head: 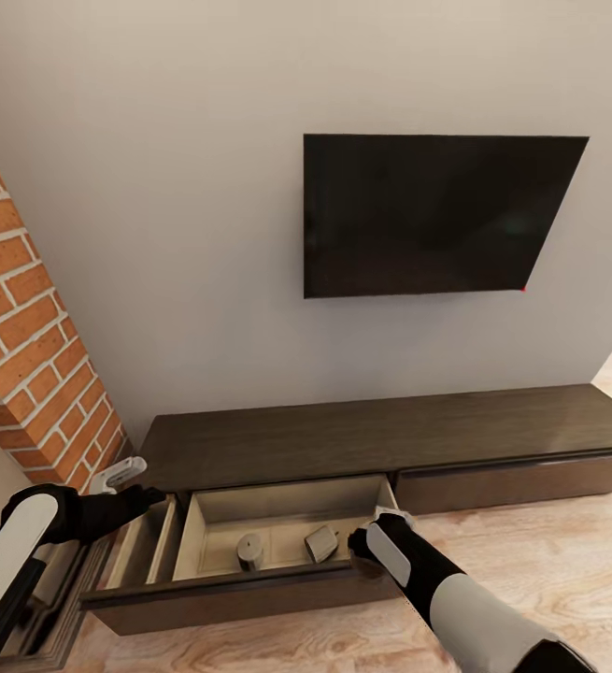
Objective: Place each of the two pumpkins and all three candles from the living room inside a cabinet in the living room (use any cabinet), then make sure every cabinet is closed, and position the cauldron so it is next to a table in the living room.
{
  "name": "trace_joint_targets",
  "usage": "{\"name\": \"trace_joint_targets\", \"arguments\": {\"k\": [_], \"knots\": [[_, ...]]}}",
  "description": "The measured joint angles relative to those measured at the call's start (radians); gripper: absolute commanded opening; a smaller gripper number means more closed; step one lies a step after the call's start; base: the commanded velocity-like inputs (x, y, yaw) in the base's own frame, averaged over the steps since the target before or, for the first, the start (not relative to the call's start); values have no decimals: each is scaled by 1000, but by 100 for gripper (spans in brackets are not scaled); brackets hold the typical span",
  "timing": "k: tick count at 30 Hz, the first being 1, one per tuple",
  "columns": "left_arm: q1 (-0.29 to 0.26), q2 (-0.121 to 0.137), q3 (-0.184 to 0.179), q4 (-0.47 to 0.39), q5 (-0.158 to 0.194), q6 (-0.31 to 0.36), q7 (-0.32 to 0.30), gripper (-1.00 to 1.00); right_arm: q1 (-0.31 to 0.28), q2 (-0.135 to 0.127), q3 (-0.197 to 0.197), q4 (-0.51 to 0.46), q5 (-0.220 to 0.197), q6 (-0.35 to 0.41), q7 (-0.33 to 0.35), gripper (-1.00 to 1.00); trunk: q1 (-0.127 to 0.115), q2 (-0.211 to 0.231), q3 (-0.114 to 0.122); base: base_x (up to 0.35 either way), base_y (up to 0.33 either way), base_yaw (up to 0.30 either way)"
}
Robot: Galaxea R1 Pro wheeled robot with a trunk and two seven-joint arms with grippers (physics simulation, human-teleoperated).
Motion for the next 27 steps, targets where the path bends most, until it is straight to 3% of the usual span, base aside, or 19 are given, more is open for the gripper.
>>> {"name": "trace_joint_targets", "arguments": {"k": [9,11,15,17,27], "knots": [[0,1,4,-1,21,2,-2,100,-25,4,1,-2,4,14,4,-100,0,0,0,179,-50,0],[0,3,5,-1,57,2,-2,100,-25,5,3,-3,5,14,3,-100,0,0,0,107,-16,0],[1,13,7,0,164,2,-1,100,-25,4,5,-3,4,27,2,-100,0,0,0,31,10,0],[1,15,8,1,186,3,0,100,-25,4,4,-5,2,57,3,-100,0,0,0,7,108,0],[1,16,7,2,202,3,1,100,-25,3,5,-13,4,83,7,-100,0,0,0,1,24,0]]}}
